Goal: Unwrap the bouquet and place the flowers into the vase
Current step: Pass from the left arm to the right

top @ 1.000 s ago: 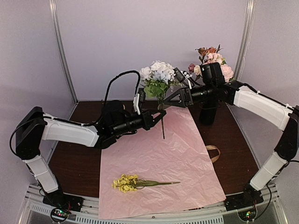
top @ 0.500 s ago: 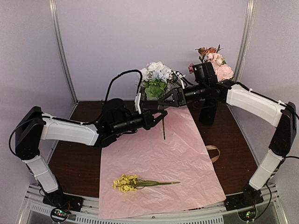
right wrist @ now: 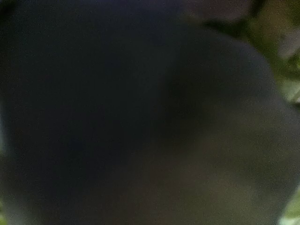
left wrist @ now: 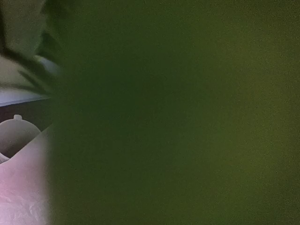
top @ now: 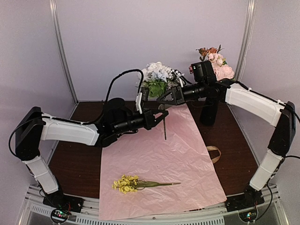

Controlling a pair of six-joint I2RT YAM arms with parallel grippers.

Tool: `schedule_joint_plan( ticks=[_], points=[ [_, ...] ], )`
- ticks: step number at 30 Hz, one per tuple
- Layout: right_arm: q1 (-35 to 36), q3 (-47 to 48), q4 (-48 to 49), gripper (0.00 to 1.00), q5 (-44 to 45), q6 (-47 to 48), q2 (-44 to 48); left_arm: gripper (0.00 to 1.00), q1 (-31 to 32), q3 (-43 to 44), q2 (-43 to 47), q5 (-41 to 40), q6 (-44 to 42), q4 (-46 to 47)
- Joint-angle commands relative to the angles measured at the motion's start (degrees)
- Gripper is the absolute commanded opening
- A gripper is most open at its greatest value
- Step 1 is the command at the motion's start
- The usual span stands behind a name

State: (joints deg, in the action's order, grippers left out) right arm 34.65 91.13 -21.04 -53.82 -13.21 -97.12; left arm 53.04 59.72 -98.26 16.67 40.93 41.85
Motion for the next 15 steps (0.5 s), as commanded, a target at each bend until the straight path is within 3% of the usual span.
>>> schedule_joint_plan(
  ticks=[1,3,8,15],
  points=[
    [-0.6,2.5,0.4,0.04,1.2,-0.6,-0.2,0.01,0.8,1.8,0.7,0.9,-1.9,1.0],
    [-1.0,2.7,0.3,0.00,0.9,-0.6,0.1,0.14,0.8,1.6,1.0,0.4,-2.4,0.2],
    [-3.7,4.1,0.1,0.00,-0.6,-0.5,1.3,0.39,0.8,2.1,2.4,1.5,-4.5,-3.7],
    [-13.2,0.8,3.8,0.00,-2.7,0.7,9.2,0.43,0.8,0.7,5.2,1.2,-7.5,-7.5]
  ],
)
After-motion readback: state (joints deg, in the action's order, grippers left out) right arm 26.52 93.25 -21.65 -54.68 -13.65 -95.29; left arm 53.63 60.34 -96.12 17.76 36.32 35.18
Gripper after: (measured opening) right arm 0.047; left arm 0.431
